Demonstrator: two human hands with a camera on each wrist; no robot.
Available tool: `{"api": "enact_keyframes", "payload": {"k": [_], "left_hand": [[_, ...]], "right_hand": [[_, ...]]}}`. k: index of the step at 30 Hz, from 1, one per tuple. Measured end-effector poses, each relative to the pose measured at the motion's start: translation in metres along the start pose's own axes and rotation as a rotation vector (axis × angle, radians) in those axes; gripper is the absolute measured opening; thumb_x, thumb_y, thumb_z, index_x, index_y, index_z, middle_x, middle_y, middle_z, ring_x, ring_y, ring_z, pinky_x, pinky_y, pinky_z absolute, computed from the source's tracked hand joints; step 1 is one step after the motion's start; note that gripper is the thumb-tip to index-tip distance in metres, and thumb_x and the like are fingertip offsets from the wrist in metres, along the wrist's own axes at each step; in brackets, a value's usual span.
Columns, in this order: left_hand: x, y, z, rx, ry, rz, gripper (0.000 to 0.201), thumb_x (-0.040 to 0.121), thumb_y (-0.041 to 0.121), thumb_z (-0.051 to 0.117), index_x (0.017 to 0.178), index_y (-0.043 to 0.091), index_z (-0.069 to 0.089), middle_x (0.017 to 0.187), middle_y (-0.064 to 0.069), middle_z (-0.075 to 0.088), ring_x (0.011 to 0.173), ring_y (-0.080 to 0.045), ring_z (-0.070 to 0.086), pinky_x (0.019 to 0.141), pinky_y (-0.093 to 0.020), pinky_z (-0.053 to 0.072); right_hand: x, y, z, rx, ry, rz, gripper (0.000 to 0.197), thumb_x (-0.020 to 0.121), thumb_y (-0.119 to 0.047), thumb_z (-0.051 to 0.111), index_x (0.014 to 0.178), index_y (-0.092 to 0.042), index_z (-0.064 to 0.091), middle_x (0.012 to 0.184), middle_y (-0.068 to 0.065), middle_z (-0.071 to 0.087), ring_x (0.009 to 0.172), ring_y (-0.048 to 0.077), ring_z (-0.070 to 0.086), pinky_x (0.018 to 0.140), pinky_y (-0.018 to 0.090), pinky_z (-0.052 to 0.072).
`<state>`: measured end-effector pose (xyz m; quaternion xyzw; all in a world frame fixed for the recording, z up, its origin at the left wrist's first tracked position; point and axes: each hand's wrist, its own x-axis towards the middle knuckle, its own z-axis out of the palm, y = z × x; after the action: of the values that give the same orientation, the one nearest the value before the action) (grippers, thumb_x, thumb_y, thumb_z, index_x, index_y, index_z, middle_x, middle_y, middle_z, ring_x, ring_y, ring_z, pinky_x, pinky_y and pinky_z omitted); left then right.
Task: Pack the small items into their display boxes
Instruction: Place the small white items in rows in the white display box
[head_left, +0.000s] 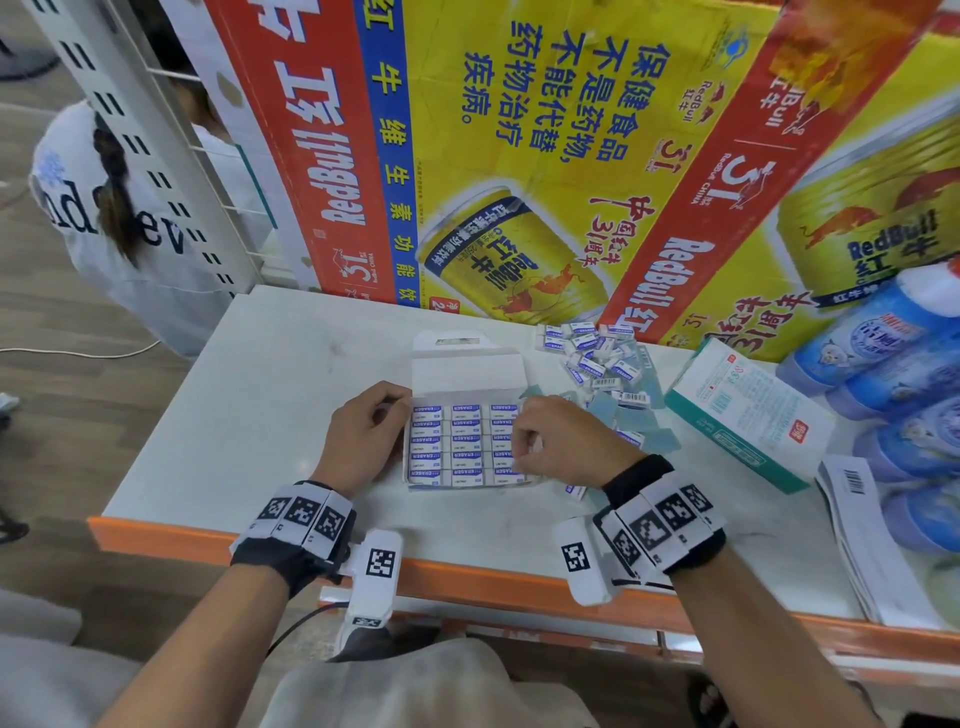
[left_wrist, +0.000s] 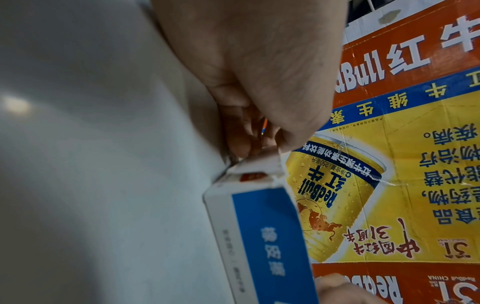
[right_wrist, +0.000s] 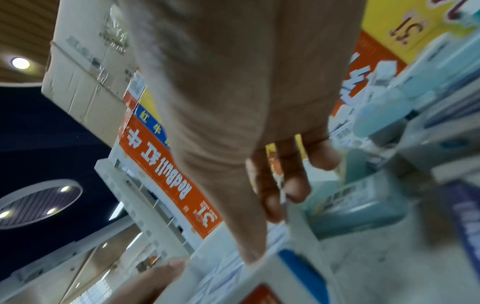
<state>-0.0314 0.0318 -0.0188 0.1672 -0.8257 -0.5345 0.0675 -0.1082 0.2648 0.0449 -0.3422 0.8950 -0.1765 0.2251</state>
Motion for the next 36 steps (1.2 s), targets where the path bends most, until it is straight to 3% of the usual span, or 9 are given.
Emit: {"api": "enact_keyframes", "payload": {"k": [3,6,9,13,18,22,28,32,36], "left_hand": [[0.0,0.0,0.0,0.002,-0.004,0.005,0.013,0.094,0.025,0.053,0.088,0.027,0.064,0.083,0.007,0.071,0.073,-0.008,0.064,0.06,-0.018,0.046],[0.0,0.002,0.0,0.03,0.005,0.026,0.013,0.093,0.022,0.054,0.087,0.027,0.064,0.085,0.012,0.071,0.076,0.002,0.062,0.063,-0.006,0.042],[0.001,0.003,0.0,0.029,0.004,0.019,0.013,0.093,0.022,0.054,0.088,0.026,0.064,0.085,0.011,0.07,0.076,0.001,0.061,0.062,-0.006,0.041],[0.0,0.003,0.0,0.038,0.007,0.009,0.011,0.094,0.023,0.054,0.09,0.024,0.064,0.086,0.009,0.071,0.079,-0.003,0.063,0.064,-0.012,0.041],[0.0,0.002,0.0,0.014,0.005,-0.008,0.011,0.094,0.023,0.054,0.092,0.023,0.065,0.087,0.007,0.071,0.082,-0.009,0.064,0.067,-0.017,0.043],[-0.001,0.004,-0.001,-0.022,0.0,0.01,0.012,0.093,0.022,0.055,0.088,0.024,0.065,0.083,0.007,0.071,0.073,-0.003,0.063,0.059,-0.007,0.043],[-0.001,0.005,-0.001,-0.051,-0.002,0.025,0.014,0.093,0.02,0.055,0.086,0.024,0.066,0.081,0.006,0.072,0.07,-0.004,0.063,0.057,-0.006,0.044],[0.0,0.004,0.0,-0.06,0.002,0.018,0.014,0.092,0.021,0.055,0.084,0.024,0.066,0.078,0.005,0.071,0.068,-0.008,0.063,0.054,-0.007,0.044],[-0.001,0.005,0.0,-0.073,0.007,0.001,0.015,0.092,0.022,0.055,0.082,0.027,0.065,0.074,0.002,0.071,0.058,-0.009,0.061,0.05,-0.01,0.044]], "right_hand": [[-0.011,0.011,-0.01,0.164,0.225,0.042,0.007,0.085,-0.019,0.062,0.078,-0.017,0.063,0.085,-0.01,0.05,0.07,0.001,0.049,0.065,0.013,0.035],[-0.018,0.032,-0.024,0.155,0.43,0.153,0.01,0.089,-0.012,0.055,0.088,-0.014,0.064,0.089,-0.003,0.052,0.073,0.003,0.048,0.07,0.019,0.036],[-0.016,0.048,-0.033,0.068,0.527,0.246,0.021,0.091,-0.007,0.049,0.106,-0.01,0.064,0.101,0.005,0.057,0.092,0.017,0.052,0.081,0.026,0.039],[0.006,0.05,-0.035,-0.044,0.434,0.224,0.037,0.09,-0.005,0.047,0.125,-0.012,0.057,0.128,0.007,0.057,0.119,0.027,0.044,0.104,0.038,0.034],[0.052,0.042,-0.043,-0.254,0.252,0.252,0.05,0.088,-0.008,0.044,0.136,-0.023,0.043,0.145,0.0,0.041,0.126,0.027,0.035,0.103,0.045,0.029],[0.072,0.042,-0.044,-0.386,0.139,0.313,0.051,0.082,-0.011,0.049,0.131,-0.025,0.044,0.138,0.003,0.047,0.12,0.029,0.035,0.093,0.044,0.03],[0.073,0.049,-0.041,-0.332,0.1,0.333,0.04,0.084,-0.027,0.061,0.123,-0.023,0.052,0.13,0.008,0.046,0.122,0.031,0.04,0.1,0.043,0.032],[0.061,0.049,-0.04,-0.231,0.194,0.26,0.025,0.075,-0.019,0.07,0.089,-0.021,0.05,0.103,0.004,0.052,0.1,0.027,0.05,0.082,0.036,0.039],[0.045,0.051,-0.042,-0.094,0.319,0.179,0.017,0.08,-0.009,0.067,0.082,-0.016,0.052,0.09,0.0,0.049,0.082,0.021,0.052,0.068,0.029,0.035]]}}
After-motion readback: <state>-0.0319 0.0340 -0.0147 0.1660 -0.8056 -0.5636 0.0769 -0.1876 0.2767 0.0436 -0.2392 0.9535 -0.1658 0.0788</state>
